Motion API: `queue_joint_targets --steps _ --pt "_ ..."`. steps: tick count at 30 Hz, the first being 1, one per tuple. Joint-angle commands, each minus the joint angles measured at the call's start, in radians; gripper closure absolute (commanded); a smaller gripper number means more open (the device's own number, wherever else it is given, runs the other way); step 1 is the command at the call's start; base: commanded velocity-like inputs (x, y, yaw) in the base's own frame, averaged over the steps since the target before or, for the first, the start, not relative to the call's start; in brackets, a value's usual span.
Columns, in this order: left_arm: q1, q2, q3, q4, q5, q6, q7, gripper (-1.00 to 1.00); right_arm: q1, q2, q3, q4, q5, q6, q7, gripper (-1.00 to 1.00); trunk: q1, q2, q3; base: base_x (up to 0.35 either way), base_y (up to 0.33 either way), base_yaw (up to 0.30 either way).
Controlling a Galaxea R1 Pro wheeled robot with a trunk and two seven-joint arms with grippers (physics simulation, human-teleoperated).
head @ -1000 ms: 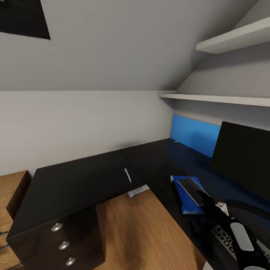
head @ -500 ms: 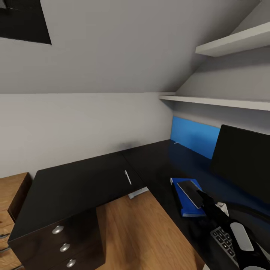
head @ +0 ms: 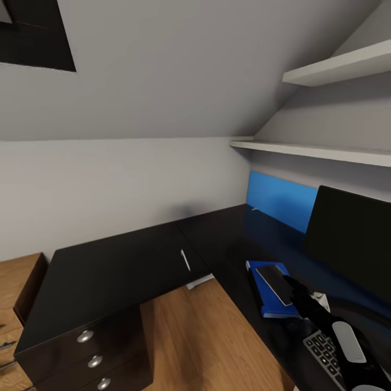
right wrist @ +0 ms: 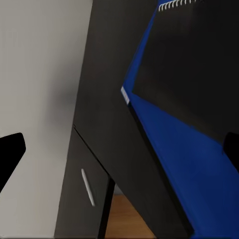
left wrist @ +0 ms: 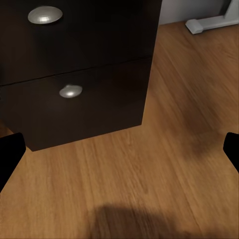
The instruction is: In the bedroom, organize the workspace by keeping the computer under the desk, ensuring the monitor is on the desk, placing the keyboard on the desk next to the monitor, placing the mouse on the desk next to the keyboard, moving the folder from the swivel chair onto the desk next to the mouse, stacking the notebook on top of the folder with the pen on top of the notebook, and positioning the swivel chair next to the desk.
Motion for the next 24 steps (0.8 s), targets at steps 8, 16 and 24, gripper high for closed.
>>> queue_joint_targets --steps 8,16,24 --pt "-0.001 0.001 0.001 0.001 -0.010 0.009 0.010 -1.00 -0.001 -0.001 0.101 -0.007 0.003 0.006 0.004 -1.00 -0.031 0.056 0.024 0.000 0.000 0.000" --pt "-0.001 0.001 0.001 0.000 -0.008 0.056 0.011 -1.00 -0.001 -0.002 0.276 -0.035 0.020 -0.002 0.003 -1.00 -0.061 0.112 0.049 0.000 0.000 0.000" --pt "-0.001 0.004 0.002 0.000 -0.005 0.068 0.012 -1.00 -0.001 -0.001 0.420 -0.078 0.137 -0.099 0.001 -1.00 -0.092 0.168 0.074 0.000 0.000 0.000"
